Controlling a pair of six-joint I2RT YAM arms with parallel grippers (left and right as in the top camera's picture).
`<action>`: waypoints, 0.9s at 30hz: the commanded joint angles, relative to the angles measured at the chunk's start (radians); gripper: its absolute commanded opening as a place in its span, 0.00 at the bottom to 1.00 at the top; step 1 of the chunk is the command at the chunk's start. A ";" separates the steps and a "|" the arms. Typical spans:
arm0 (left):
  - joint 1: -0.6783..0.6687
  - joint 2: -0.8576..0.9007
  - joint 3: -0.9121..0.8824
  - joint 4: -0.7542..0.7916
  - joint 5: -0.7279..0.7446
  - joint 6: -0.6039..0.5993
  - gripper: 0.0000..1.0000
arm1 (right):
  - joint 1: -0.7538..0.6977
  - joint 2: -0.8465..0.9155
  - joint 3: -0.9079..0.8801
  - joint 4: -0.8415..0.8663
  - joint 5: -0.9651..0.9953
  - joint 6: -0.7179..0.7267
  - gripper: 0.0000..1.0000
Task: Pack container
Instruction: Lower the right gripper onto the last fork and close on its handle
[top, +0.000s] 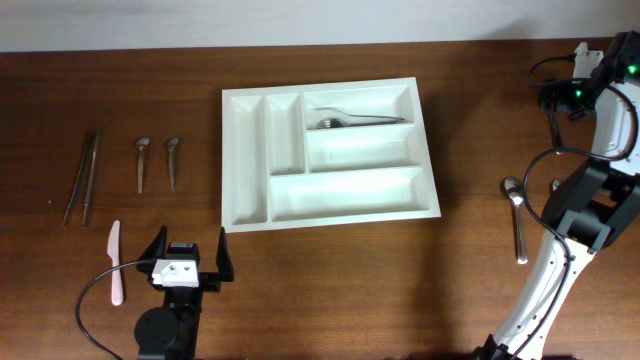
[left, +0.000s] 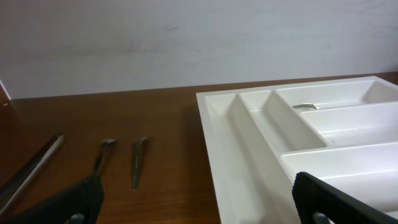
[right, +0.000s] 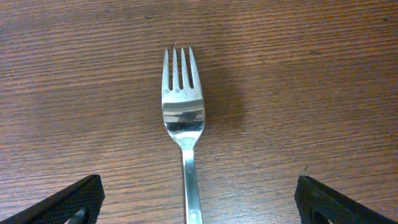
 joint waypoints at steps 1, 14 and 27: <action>0.006 -0.008 -0.002 -0.002 -0.014 -0.006 0.99 | 0.008 0.018 -0.007 0.006 -0.013 -0.006 0.98; 0.006 -0.008 -0.002 -0.002 -0.014 -0.006 0.99 | 0.008 0.059 -0.011 -0.016 -0.014 0.022 0.99; 0.006 -0.008 -0.002 -0.002 -0.014 -0.006 0.99 | 0.006 0.073 -0.011 -0.066 0.025 0.021 0.99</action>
